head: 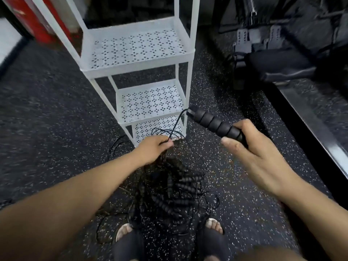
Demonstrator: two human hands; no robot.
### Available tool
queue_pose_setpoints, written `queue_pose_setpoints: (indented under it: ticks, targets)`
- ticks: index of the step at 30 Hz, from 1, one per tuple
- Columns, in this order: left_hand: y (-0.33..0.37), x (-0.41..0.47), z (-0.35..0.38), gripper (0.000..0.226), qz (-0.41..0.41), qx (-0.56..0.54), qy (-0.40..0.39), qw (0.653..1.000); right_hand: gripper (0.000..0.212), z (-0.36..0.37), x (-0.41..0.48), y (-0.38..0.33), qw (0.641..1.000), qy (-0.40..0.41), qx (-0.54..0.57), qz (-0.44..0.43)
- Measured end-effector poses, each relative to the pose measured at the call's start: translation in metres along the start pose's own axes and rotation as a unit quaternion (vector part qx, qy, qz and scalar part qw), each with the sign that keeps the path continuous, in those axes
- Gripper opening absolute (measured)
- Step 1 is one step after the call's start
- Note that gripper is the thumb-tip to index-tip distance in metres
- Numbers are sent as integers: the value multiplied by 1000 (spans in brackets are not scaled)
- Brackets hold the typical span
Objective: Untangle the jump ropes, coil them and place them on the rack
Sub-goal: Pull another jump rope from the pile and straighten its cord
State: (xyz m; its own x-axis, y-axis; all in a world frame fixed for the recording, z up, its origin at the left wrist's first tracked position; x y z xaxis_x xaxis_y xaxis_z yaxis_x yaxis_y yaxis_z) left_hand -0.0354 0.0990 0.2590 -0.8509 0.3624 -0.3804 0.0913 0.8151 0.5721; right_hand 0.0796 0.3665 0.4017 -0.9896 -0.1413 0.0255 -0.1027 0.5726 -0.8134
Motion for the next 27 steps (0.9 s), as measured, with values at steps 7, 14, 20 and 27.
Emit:
queue_pose_setpoints:
  ticks: [7, 14, 20, 27]
  targets:
    - [41, -60, -60, 33, 4, -105, 107, 989, 25, 17, -7, -42, 993, -74, 13, 86]
    - [87, -103, -105, 35, -1, -84, 175, 981, 20, 59, 16, -82, 978, -79, 133, 143]
    - [116, -119, -133, 20, 35, -14, 169, 985, 36, 73, 42, -111, 951, 68, 276, 121]
    - [108, -135, -121, 23, 82, 1, 132, 988, 7, 82, 42, -106, 907, 125, 367, 164]
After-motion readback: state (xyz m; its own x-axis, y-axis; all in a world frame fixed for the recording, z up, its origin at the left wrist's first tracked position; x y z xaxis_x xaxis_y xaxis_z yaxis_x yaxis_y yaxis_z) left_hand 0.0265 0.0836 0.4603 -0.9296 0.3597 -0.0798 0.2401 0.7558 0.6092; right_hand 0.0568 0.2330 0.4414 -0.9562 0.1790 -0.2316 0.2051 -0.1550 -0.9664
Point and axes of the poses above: each hand's wrist, its own x-axis towards the middle knuckle, its own z-axis out of the palm, y = z × x, the point moved 6 cm from there along x, towards the middle knuckle, and after that the axes turned 3 degrees about -y, right-handed, at the moved point
